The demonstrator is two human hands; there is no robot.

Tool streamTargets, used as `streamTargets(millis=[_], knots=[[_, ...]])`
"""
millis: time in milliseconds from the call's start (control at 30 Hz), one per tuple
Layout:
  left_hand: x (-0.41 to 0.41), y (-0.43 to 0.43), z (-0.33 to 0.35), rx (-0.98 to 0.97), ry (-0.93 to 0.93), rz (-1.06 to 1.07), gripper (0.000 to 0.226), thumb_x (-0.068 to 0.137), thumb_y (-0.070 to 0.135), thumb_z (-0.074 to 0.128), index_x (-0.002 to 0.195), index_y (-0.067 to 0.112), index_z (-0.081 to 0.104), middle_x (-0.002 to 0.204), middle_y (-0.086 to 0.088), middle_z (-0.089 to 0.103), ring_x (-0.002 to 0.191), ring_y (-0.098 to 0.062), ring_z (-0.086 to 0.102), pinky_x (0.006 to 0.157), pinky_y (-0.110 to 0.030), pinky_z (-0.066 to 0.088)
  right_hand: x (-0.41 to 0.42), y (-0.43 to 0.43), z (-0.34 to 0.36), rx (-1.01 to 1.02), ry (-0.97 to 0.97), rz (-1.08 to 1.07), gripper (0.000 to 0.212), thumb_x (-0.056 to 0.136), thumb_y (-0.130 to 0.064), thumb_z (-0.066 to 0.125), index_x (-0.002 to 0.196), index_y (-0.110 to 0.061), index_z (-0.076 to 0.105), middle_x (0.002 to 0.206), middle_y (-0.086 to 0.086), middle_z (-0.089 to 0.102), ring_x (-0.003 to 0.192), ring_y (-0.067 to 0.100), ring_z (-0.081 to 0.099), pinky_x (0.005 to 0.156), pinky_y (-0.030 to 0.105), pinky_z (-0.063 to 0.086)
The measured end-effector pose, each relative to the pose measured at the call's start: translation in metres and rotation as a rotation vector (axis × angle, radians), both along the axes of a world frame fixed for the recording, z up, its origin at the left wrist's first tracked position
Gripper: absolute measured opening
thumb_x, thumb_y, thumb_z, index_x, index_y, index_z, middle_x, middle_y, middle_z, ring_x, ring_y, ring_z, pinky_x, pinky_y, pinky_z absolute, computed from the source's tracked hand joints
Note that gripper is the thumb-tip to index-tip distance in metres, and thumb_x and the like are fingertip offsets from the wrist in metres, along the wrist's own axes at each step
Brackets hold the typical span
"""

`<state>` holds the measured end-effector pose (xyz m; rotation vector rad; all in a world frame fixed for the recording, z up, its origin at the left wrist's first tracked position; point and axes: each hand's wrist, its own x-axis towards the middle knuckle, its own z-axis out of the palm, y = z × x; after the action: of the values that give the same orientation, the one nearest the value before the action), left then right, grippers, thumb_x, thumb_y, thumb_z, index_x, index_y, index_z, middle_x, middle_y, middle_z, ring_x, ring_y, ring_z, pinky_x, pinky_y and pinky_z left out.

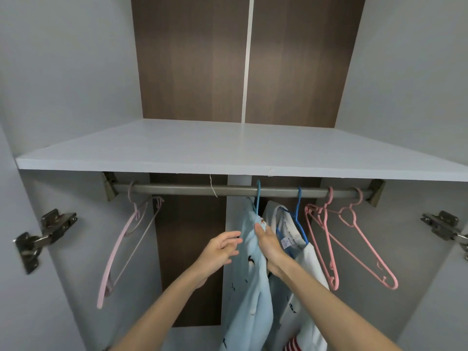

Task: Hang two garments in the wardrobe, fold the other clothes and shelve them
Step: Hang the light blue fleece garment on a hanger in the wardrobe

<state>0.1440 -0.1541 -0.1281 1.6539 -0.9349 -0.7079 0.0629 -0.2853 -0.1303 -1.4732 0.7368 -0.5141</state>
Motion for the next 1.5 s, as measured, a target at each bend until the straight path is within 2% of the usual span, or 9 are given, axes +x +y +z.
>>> streamTargets(millis=[233,467,733,967,1067,1133,1233,1367,1500], knots=[[-0.004,0.002,-0.009,0.039,0.024,-0.037,0.037,0.101,0.022,0.041,0.138,0.021,0.043,0.136,0.003,0.053,0.11,-0.011,0.057,0.086,-0.019,0.046,-0.003,-0.014,-0.008,-0.141,0.089,0.037,0.057,0.102,-0.041,0.034,0.15,-0.014,0.02,0.154,0.006,0.029,0.14,0.022,0.03,0.11,0.033,0.026],[-0.016,0.007,-0.011,0.054,0.043,-0.043,0.034,0.102,0.019,0.041,0.135,0.02,0.046,0.135,0.003,0.053,0.11,-0.012,0.056,0.083,-0.016,0.045,-0.015,-0.021,-0.014,-0.384,0.15,-0.01,0.044,0.099,-0.035,0.047,0.132,-0.008,0.038,0.101,0.0,0.053,0.088,0.012,0.051,0.074,0.023,0.038],[-0.034,0.019,-0.018,0.079,0.047,-0.003,0.036,0.101,0.021,0.044,0.136,0.022,0.045,0.13,0.005,0.055,0.105,-0.009,0.059,0.084,-0.02,0.048,-0.049,-0.017,-0.018,-0.514,0.135,-0.006,0.047,0.094,-0.025,0.057,0.136,-0.015,0.038,0.123,0.006,0.051,0.108,0.022,0.055,0.09,0.034,0.049],[-0.061,0.037,-0.014,0.059,0.068,0.089,0.033,0.1,0.022,0.044,0.133,0.023,0.047,0.121,0.007,0.058,0.096,-0.004,0.06,0.07,-0.014,0.05,-0.089,-0.006,-0.016,-0.485,0.023,-0.086,0.022,0.095,-0.015,0.055,0.116,-0.014,0.048,0.104,0.012,0.052,0.09,0.025,0.055,0.083,0.035,0.051],[-0.076,0.049,-0.012,0.042,0.062,0.143,0.031,0.101,0.021,0.043,0.131,0.024,0.048,0.116,0.011,0.061,0.094,-0.001,0.061,0.07,-0.013,0.05,-0.111,0.007,-0.009,-0.456,-0.006,-0.015,0.015,0.096,-0.015,0.052,0.11,-0.017,0.05,0.09,0.006,0.054,0.076,0.019,0.054,0.067,0.023,0.046],[-0.089,0.061,-0.011,0.034,0.054,0.172,0.031,0.101,0.02,0.042,0.131,0.024,0.047,0.112,0.015,0.062,0.096,-0.001,0.062,0.072,-0.014,0.05,-0.126,0.02,-0.006,-0.417,-0.013,0.043,0.013,0.096,-0.015,0.05,0.109,-0.018,0.053,0.089,0.0,0.055,0.075,0.017,0.054,0.068,0.026,0.046],[-0.115,0.085,-0.013,0.007,0.039,0.235,0.031,0.101,0.018,0.041,0.131,0.022,0.048,0.115,0.01,0.063,0.097,-0.003,0.062,0.077,-0.016,0.049,-0.152,0.046,-0.006,-0.391,0.005,0.174,0.015,0.097,-0.014,0.049,0.111,-0.017,0.053,0.092,-0.005,0.055,0.077,0.009,0.054,0.066,0.014,0.047],[-0.163,0.129,-0.02,-0.025,0.058,0.352,0.03,0.101,0.016,0.04,0.13,0.019,0.049,0.117,0.005,0.062,0.098,-0.011,0.063,0.083,-0.022,0.049,-0.187,0.086,-0.014,-0.393,0.043,0.3,0.013,0.096,-0.014,0.05,0.107,-0.019,0.055,0.094,0.0,0.058,0.076,0.01,0.056,0.071,0.02,0.046],[-0.216,0.185,-0.032,-0.047,0.104,0.499,0.028,0.101,0.013,0.041,0.127,0.018,0.051,0.115,0.003,0.064,0.09,-0.009,0.063,0.074,-0.016,0.05,-0.219,0.127,-0.028,-0.334,0.068,0.442,0.012,0.095,-0.012,0.052,0.103,-0.019,0.056,0.099,0.006,0.062,0.067,0.008,0.055,0.065,0.02,0.045]])
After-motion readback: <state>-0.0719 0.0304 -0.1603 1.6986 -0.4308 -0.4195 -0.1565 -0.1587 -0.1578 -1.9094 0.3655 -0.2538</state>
